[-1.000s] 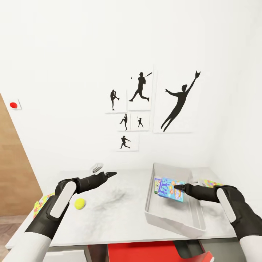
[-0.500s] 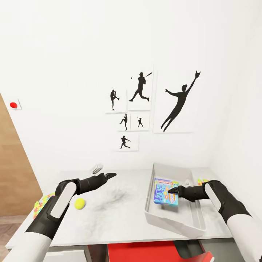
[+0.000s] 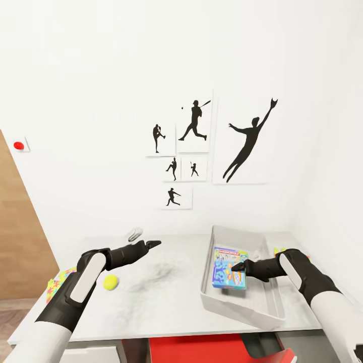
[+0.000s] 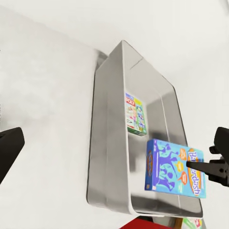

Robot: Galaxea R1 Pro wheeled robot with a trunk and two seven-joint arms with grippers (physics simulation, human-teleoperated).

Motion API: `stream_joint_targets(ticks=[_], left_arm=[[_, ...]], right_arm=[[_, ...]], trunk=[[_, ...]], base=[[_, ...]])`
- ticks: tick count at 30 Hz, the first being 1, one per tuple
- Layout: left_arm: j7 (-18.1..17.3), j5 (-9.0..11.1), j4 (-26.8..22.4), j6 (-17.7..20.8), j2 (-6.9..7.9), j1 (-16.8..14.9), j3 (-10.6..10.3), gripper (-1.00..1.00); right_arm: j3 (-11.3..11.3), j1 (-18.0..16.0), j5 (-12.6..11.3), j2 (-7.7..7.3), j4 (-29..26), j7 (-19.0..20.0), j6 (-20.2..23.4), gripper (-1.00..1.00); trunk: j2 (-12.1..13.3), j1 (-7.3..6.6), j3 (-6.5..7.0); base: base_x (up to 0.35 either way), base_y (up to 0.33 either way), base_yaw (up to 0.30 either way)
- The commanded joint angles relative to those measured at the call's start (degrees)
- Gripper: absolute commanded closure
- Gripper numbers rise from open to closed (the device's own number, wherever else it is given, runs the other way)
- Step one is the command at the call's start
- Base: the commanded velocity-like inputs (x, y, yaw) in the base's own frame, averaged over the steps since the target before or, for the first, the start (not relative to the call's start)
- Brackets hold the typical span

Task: Put all the toys in the child's room - the three board games (two on the bed and one on the table), the two jigsaw puzzles on the table, and the tennis ball on the table - inside the toy box on the table in the child's room.

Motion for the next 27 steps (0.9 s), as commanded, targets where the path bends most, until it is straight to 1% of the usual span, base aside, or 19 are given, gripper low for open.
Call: stream_joint_targets(ticks=[1, 10, 27], left_arm=[[-0.31, -0.26, 0.11, 0.11, 0.03, -0.02, -0.04, -1.00], [-0.31, -0.28, 0.57, 0.11, 0.03, -0.02, -0.04, -1.00], [-0.31, -0.25, 0.69, 0.11, 0.03, -0.02, -0.02, -1.00]], right_arm=[[0.35, -0.07, 0.10, -0.06, 0.08, 0.34, 0.08, 1.00], [0.85, -0.21, 0.06, -0.06, 0.35, 0.40, 0.03, 1.00], [0.90, -0.24, -0.07, -0.06, 0.50, 0.50, -0.06, 1.00]], trunk=[[-0.05, 0.02, -0.03], [-0.05, 0.02, -0.37], [-0.05, 0.02, -1.82]], base=[[0.000, 0.000, 0.000], [0.000, 0.000, 0.000], [0.000, 0.000, 0.000]])
